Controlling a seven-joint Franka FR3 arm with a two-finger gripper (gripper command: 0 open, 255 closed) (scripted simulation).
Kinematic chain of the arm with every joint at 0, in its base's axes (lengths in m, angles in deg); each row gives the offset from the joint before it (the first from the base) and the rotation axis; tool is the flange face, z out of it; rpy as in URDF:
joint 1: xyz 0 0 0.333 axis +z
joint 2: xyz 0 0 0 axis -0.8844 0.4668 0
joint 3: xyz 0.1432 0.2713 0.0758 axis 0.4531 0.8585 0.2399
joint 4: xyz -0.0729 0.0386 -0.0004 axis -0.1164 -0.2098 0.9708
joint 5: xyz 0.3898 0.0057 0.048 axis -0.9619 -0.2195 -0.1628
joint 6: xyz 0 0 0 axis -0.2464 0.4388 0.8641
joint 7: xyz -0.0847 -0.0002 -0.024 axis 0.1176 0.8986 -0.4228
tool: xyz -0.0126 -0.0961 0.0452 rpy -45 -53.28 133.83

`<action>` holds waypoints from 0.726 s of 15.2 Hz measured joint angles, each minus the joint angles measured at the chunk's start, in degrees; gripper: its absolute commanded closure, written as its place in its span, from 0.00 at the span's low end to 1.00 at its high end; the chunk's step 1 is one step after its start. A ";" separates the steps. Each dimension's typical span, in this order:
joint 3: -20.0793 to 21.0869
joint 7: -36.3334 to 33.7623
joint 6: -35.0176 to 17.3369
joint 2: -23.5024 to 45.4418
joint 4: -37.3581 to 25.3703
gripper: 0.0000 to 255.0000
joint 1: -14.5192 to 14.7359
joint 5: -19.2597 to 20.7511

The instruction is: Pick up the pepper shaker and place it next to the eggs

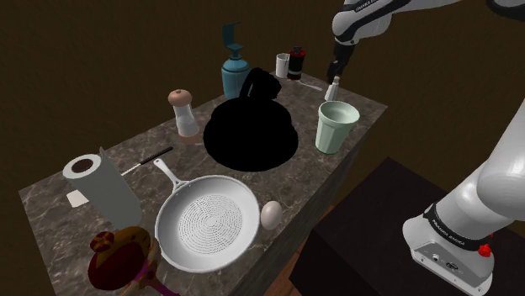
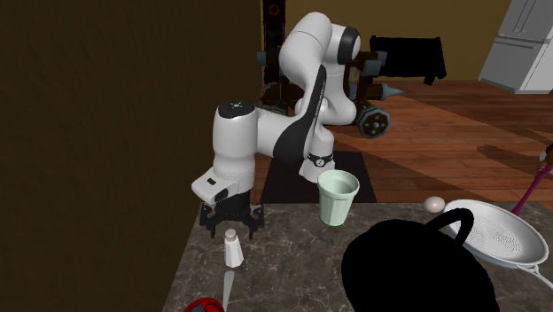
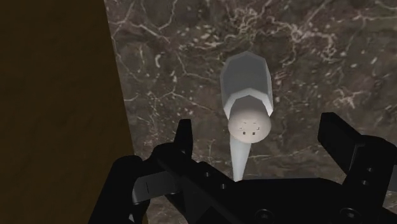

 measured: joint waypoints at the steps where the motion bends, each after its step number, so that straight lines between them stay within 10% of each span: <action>1: 0.03 0.09 -0.54 0.38 0.17 0.00 -0.07 -0.12; 9: 0.12 0.39 -2.24 1.44 0.82 0.00 -0.31 -0.50; 10: 0.12 0.39 -2.24 1.44 0.82 1.00 -0.31 -0.50; 11: 0.12 0.39 -2.24 1.44 0.82 1.00 -0.31 -0.50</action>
